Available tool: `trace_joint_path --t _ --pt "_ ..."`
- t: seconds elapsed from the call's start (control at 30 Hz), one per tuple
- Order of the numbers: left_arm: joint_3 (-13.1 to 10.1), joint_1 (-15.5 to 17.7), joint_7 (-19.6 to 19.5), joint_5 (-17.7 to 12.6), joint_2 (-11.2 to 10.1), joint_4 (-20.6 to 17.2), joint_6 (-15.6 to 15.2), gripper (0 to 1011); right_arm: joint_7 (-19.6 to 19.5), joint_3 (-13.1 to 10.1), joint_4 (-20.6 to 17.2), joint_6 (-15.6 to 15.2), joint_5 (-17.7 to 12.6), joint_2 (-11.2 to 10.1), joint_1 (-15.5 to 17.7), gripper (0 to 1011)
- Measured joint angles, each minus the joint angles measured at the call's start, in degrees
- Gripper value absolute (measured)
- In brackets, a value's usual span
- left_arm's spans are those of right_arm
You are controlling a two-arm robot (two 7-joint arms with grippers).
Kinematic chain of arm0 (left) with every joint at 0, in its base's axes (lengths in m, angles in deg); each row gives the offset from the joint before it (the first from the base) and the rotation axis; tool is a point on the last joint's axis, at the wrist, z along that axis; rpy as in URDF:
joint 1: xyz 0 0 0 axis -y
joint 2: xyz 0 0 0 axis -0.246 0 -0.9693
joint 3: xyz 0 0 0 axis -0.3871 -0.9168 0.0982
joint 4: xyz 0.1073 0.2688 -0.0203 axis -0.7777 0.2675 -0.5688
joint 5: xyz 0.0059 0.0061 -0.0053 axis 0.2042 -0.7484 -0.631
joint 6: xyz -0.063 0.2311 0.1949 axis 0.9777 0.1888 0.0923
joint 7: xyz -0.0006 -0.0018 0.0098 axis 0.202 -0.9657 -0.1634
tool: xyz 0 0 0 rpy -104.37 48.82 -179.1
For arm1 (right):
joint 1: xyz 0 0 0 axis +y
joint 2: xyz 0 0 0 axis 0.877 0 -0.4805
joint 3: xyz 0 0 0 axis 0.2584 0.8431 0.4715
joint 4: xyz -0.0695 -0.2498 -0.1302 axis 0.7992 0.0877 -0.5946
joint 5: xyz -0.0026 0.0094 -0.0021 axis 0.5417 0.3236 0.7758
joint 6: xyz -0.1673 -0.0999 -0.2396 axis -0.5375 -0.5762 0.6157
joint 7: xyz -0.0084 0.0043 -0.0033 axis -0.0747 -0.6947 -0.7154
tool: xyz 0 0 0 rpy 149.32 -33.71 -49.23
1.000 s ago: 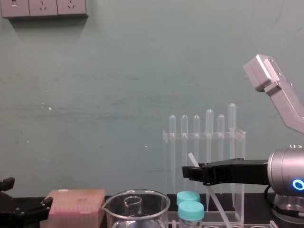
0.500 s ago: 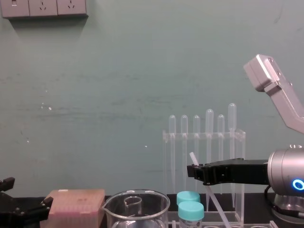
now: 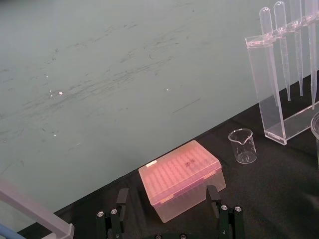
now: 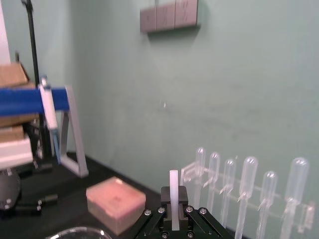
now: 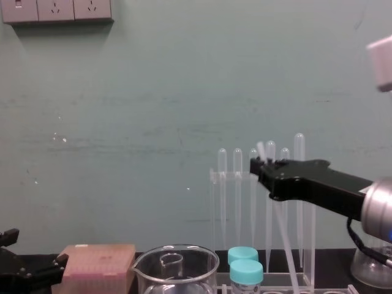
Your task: Pick up the stirring rod with one hand, then place it down.
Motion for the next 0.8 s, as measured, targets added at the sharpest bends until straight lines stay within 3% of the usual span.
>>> trace_joint_path --t 0.03,0.17,0.33,0.53,0.8 --pt "0.00 0.00 0.00 0.00 0.00 0.00 0.00 1000 0.14 -0.98 -0.79 2.89 -0.16 0.14 1.46 67" --pt "0.00 0.00 0.00 0.00 0.00 0.00 0.00 1000 0.66 -2.29 -2.20 5.51 -0.85 0.27 2.97 67" --pt "0.00 0.00 0.00 0.00 0.00 0.00 0.00 1000 3.48 -5.40 -4.96 8.98 -4.21 0.62 3.58 67" --pt "0.00 0.00 0.00 0.00 0.00 0.00 0.00 1000 7.51 -7.90 -6.86 8.37 -7.67 0.06 2.10 67" --pt "0.00 0.00 0.00 0.00 0.00 0.00 0.00 1000 10.85 -8.57 -7.91 5.71 -9.12 -2.56 1.60 67"
